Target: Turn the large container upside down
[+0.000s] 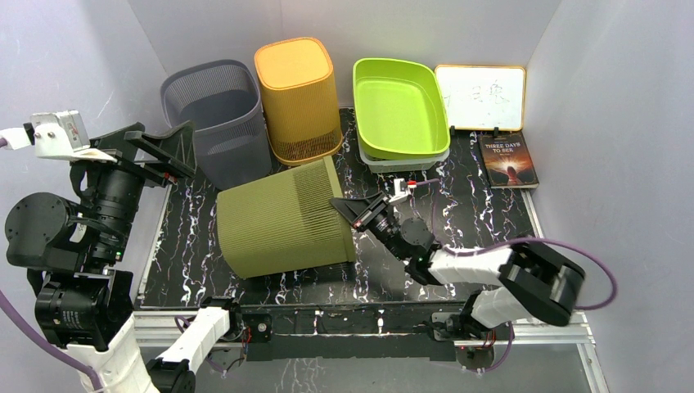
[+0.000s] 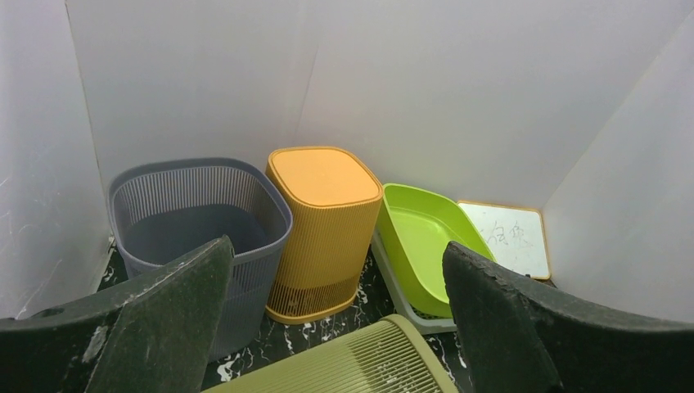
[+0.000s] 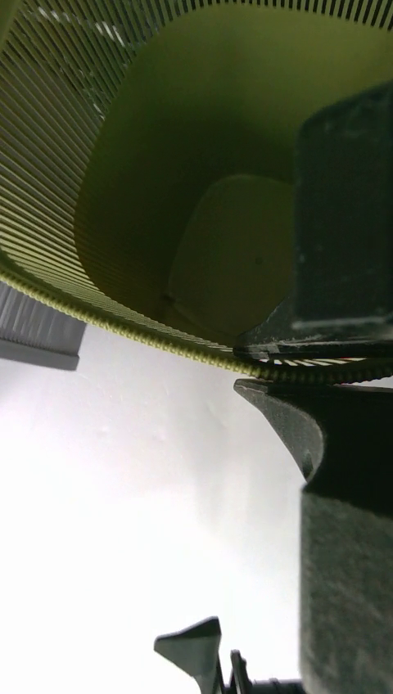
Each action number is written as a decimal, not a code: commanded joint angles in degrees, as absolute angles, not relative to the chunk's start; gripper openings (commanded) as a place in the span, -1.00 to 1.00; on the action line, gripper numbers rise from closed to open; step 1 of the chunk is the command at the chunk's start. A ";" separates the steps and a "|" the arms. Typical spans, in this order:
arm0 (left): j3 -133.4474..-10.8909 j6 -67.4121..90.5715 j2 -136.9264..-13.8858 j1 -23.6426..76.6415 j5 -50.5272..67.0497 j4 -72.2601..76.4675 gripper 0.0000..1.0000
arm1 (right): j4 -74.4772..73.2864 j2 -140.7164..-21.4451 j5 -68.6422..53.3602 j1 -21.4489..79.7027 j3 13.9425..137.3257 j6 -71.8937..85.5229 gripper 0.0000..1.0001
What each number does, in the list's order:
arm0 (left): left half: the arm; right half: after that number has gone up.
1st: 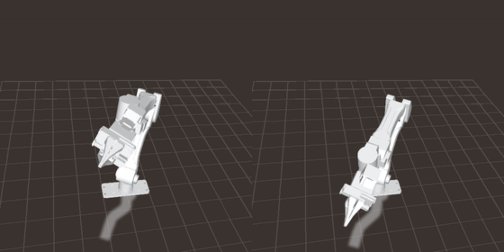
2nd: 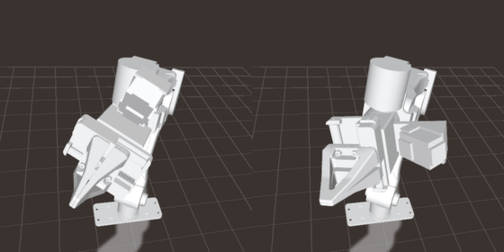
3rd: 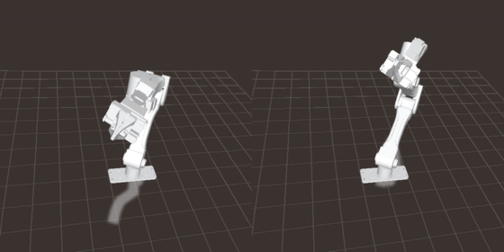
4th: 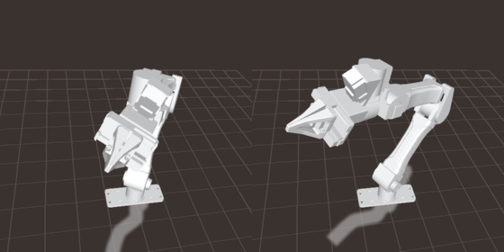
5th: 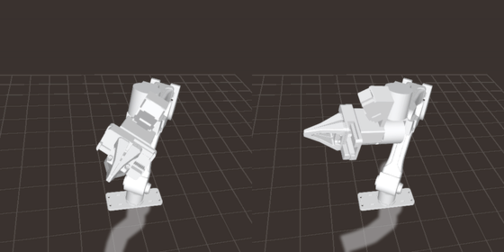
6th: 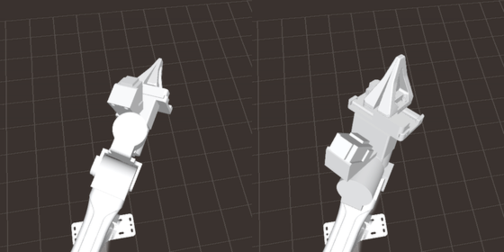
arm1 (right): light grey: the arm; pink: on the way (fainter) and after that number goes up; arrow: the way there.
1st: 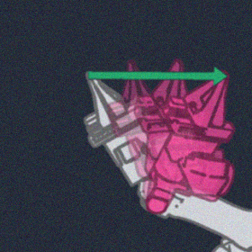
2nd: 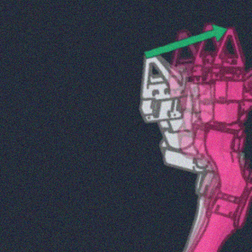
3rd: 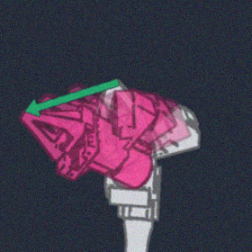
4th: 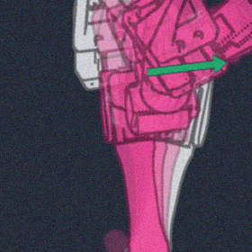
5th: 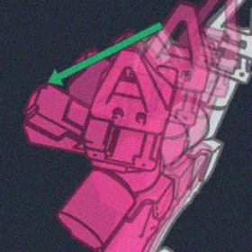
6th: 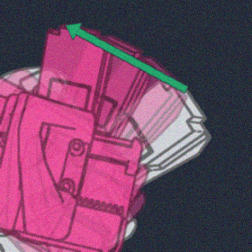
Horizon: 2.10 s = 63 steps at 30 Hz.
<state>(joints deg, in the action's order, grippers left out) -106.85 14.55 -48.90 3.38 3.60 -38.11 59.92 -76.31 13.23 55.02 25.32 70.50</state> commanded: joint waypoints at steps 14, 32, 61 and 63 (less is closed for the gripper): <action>-109.47 13.77 -51.51 3.17 4.76 -37.53 0.97 | 104.14 -111.84 1.38 57.65 47.95 96.25 -1.00; -108.61 13.14 -51.71 3.16 4.37 -38.00 0.97 | 104.22 -114.70 5.05 54.14 39.17 104.24 -1.00; -103.81 13.40 -50.12 3.16 4.20 -37.91 0.97 | 103.99 -110.86 -2.42 36.28 12.58 93.61 -0.26; -103.27 13.51 -50.09 3.17 4.37 -37.82 0.97 | 104.02 -111.74 -3.09 35.24 12.32 93.31 -0.14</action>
<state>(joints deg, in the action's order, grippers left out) -104.05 13.87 -50.41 3.38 4.08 -38.41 85.14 -109.27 -0.91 37.12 13.93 96.12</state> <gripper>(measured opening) 0.983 0.386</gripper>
